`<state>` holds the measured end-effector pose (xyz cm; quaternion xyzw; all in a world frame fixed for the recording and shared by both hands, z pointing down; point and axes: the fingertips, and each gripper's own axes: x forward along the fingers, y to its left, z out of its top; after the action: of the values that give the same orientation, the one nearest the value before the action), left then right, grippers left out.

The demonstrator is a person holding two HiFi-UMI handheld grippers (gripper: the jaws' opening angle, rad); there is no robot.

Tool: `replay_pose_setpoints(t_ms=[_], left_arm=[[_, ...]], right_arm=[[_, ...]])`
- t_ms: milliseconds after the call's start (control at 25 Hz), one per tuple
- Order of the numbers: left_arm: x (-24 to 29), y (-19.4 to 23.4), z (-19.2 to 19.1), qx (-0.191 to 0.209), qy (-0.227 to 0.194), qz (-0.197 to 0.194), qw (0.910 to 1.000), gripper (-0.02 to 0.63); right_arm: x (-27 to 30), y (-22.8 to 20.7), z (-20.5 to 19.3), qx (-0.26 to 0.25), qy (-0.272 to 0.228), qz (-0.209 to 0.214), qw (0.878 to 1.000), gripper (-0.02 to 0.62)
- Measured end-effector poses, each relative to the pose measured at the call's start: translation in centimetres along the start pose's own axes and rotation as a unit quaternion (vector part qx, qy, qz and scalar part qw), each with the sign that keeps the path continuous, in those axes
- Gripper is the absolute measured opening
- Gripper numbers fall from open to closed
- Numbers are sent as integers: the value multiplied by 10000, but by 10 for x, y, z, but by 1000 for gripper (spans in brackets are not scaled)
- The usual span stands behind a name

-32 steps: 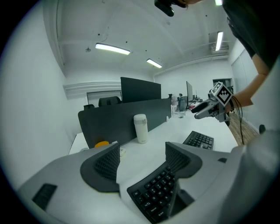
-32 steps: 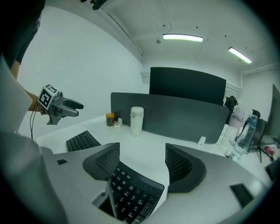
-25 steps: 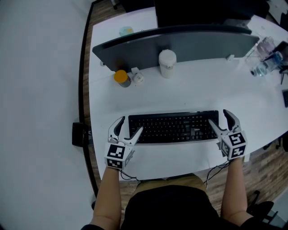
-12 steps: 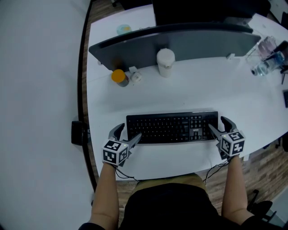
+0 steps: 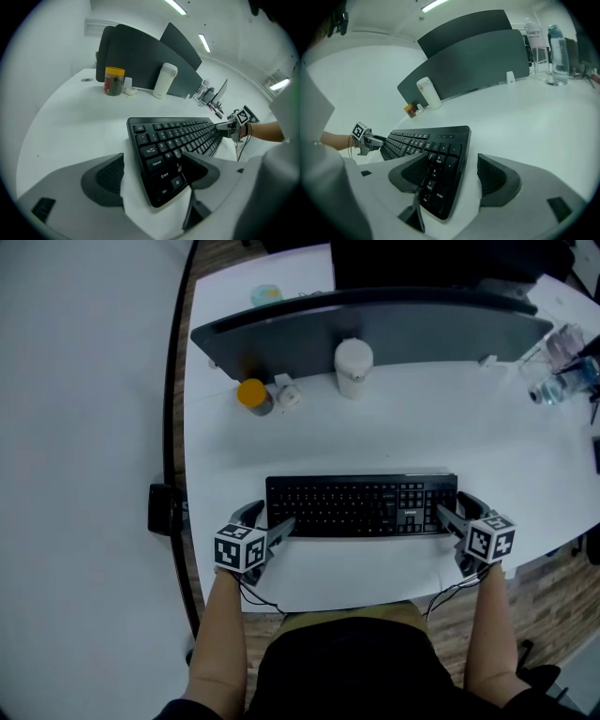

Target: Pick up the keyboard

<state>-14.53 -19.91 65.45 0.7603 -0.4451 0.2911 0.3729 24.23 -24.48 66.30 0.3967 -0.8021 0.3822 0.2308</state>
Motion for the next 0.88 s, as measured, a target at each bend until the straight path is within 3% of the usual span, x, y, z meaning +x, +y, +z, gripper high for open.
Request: replay_pose_setpoints(t_ms=[200,320,360,520,800,880], left_arm=[[-1,0,0,-27,17,36,10000,384],[4,-5,1,178,108,109,9997,382],[6,-8,2,229,125,94,9996,324],[5,-7,1,202,79,69,9997,328],[5,-8,5,240,-322,150,9991,327],[4,-8,4,189,-228,193,9994,325]], right_arm=[[-1,0,-1,-48,-36,43,10000,298],[1,4,-1,-98,-30,53,9999,297],[2,5,-1,-97,-7,62,9999,287],[5,9,-2,-84,38,120,9999,287],[4,6,0,-28,-145,-151,9998,287],[4,7,0,23,-177,-194,9997,287]])
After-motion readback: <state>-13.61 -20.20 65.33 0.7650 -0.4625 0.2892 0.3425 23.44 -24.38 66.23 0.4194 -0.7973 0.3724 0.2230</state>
